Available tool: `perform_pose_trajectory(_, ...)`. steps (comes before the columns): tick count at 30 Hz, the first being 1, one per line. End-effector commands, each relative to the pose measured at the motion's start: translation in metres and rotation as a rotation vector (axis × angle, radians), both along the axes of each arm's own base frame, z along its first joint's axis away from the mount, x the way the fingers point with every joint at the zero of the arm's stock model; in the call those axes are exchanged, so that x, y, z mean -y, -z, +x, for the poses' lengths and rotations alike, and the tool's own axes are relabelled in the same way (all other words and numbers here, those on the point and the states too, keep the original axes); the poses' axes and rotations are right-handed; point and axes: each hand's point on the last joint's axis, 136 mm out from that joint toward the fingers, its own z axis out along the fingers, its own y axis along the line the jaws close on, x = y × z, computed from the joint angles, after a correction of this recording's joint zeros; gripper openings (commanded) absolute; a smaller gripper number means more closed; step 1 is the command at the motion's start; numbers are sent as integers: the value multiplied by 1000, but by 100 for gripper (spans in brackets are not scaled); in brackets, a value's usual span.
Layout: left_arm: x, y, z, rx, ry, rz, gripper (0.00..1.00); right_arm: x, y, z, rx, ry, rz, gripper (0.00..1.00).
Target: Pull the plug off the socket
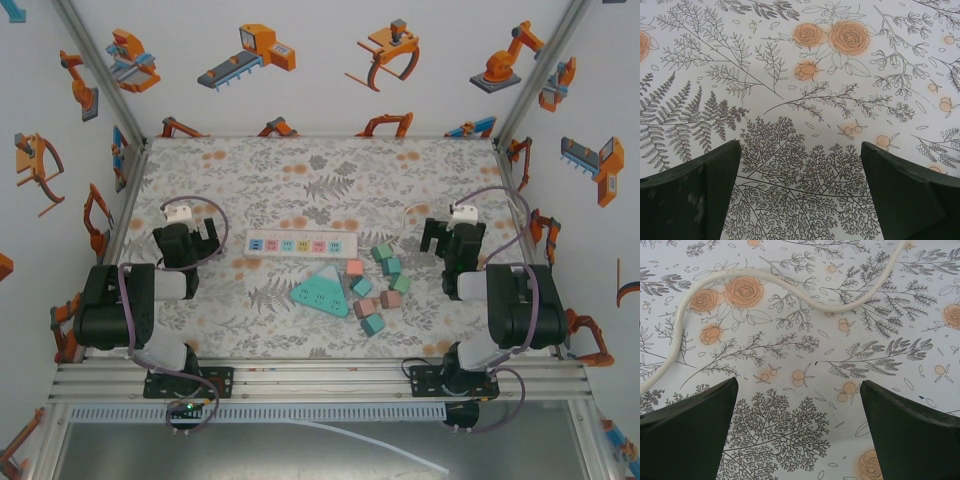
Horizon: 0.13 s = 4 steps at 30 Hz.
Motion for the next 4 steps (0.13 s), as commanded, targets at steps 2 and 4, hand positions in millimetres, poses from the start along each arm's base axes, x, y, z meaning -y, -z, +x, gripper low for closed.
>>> perform_pose_trajectory(2,-1,-14,7,41,9,8,97,-3,-9,1,44,-17,-13,99)
perform_pose_trajectory(4,0,-15,7,42,10,6,97,-3,-9,-2,57,-16,-13,99)
